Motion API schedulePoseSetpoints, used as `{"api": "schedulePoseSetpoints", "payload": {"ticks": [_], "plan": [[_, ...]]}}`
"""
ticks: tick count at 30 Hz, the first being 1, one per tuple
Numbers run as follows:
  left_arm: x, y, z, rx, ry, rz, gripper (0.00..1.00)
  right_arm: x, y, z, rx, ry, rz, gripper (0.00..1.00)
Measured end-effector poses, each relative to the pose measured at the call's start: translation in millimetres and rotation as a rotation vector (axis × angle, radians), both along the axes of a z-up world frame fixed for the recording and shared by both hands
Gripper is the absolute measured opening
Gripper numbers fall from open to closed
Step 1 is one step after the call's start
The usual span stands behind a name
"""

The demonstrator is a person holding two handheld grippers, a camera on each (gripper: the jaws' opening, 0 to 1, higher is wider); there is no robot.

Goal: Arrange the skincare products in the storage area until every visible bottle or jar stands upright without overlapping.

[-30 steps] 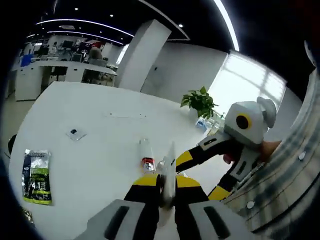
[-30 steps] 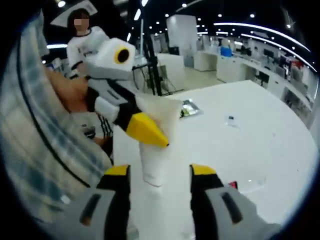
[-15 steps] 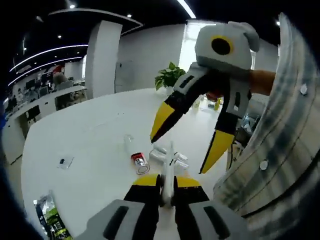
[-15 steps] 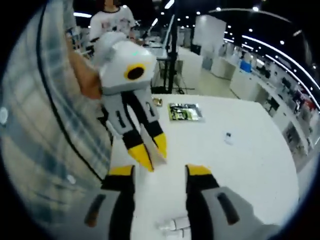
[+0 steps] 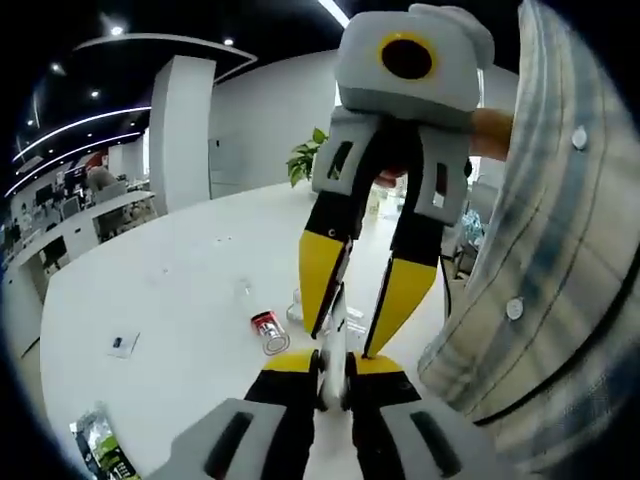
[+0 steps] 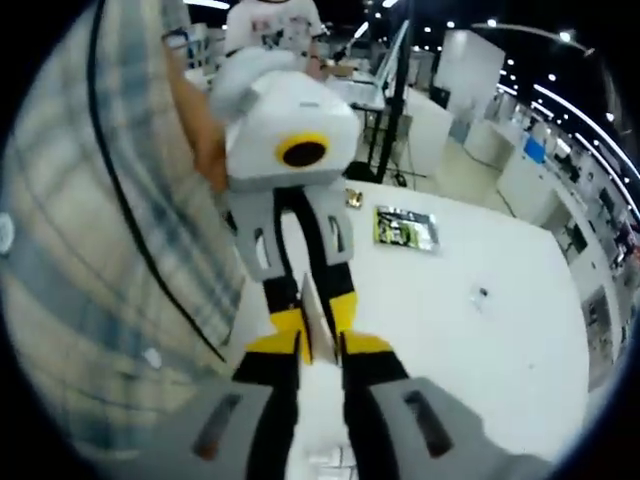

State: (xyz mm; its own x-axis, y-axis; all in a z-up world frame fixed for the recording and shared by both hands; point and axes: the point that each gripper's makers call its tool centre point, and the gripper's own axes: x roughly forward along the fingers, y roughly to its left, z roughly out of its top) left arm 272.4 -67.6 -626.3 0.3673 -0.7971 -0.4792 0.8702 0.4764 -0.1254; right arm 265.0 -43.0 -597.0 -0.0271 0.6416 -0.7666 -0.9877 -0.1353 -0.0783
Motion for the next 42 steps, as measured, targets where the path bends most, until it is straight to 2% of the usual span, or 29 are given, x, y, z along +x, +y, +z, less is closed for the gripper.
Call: {"api": "schedulePoseSetpoints", "payload": {"ticks": [5, 6, 7, 12, 17, 21, 25, 31, 33, 38, 42], "plan": [[-1.3, 5, -4.4, -0.007, 0.041, 0.019, 0.12, -1, 5, 0.0, -0.002, 0.007, 0.024, 0.07], [-1.3, 7, -6.0, -0.008, 0.06, 0.024, 0.13, -2, 6, -0.1, -0.003, 0.012, 0.027, 0.07], [-2.1, 10, -7.3, -0.013, 0.11, 0.059, 0.15, -2, 7, -0.9, -0.008, 0.012, 0.03, 0.07], [-0.9, 12, -2.7, -0.035, 0.097, 0.062, 0.19, -2, 7, -3.8, -0.03, 0.011, 0.047, 0.07], [-5.2, 18, -9.6, 0.02, 0.09, 0.05, 0.27, -6, 8, -10.7, -0.071, 0.031, 0.067, 0.11], [-9.5, 22, -12.5, 0.042, 0.087, 0.044, 0.3, -10, 13, -16.6, -0.117, 0.006, 0.109, 0.13], [-12.5, 27, -14.8, 0.055, 0.083, 0.049, 0.34, -12, 16, -19.5, -0.143, 0.013, 0.129, 0.13], [-13.7, 34, -16.6, 0.052, 0.102, 0.076, 0.36, -12, 19, -25.3, -0.198, 0.029, 0.15, 0.08], [-14.5, 34, -13.3, 0.022, 0.128, 0.092, 0.34, -13, 20, -25.7, -0.216, 0.072, 0.103, 0.07], [-14.8, 38, -14.8, 0.043, 0.111, 0.1, 0.34, -14, 19, -25.5, -0.231, 0.093, 0.11, 0.04], [-16.2, 44, -17.0, 0.045, 0.121, 0.121, 0.34, -13, 18, -25.6, -0.244, 0.098, 0.101, 0.03]]}}
